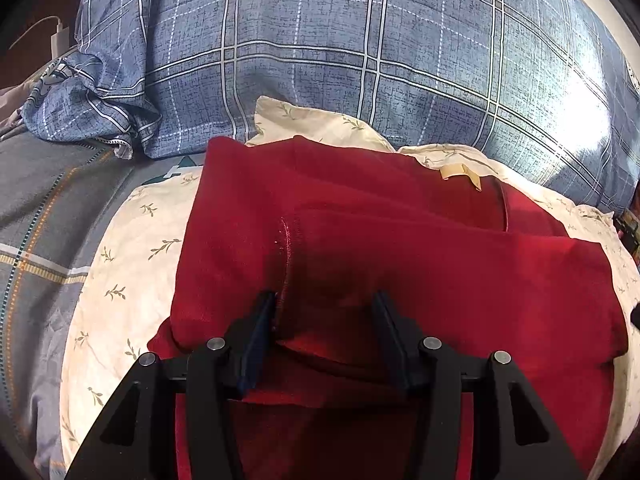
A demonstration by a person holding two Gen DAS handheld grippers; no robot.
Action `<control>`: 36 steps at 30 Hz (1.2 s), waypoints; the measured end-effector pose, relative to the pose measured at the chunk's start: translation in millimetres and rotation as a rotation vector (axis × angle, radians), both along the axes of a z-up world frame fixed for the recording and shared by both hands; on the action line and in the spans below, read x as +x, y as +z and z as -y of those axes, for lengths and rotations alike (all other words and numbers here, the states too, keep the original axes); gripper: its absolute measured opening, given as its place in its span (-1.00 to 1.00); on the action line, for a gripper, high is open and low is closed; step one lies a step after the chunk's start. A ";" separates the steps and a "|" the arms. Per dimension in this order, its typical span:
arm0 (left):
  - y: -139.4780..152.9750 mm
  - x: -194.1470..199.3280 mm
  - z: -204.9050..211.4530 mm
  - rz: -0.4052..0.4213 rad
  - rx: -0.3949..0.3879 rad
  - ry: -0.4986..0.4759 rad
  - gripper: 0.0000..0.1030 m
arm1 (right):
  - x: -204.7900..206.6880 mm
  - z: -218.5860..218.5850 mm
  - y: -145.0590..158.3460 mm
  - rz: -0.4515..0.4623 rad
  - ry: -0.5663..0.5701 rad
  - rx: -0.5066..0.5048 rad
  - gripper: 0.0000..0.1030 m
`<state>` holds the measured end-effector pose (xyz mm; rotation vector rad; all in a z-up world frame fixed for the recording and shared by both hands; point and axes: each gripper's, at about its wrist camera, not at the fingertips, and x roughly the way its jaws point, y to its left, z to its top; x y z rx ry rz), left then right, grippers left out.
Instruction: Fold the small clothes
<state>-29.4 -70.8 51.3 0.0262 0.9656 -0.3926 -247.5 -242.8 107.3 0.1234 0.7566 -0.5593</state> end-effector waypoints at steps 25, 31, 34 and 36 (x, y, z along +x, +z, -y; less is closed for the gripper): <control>-1.1 -1.6 1.2 0.012 0.009 -0.010 0.08 | 23.8 9.2 -26.1 -0.012 -0.013 0.055 0.19; -1.1 -1.9 1.5 0.012 0.011 -0.010 0.09 | 12.9 -3.6 -37.6 -0.062 -0.022 -0.003 0.30; -0.9 -2.3 2.1 0.013 0.014 -0.010 0.09 | 15.3 -7.2 -41.0 -0.088 -0.027 -0.038 0.30; -0.9 -2.2 2.9 0.014 0.018 -0.010 0.10 | 14.3 -7.5 -37.5 -0.101 -0.041 -0.018 0.30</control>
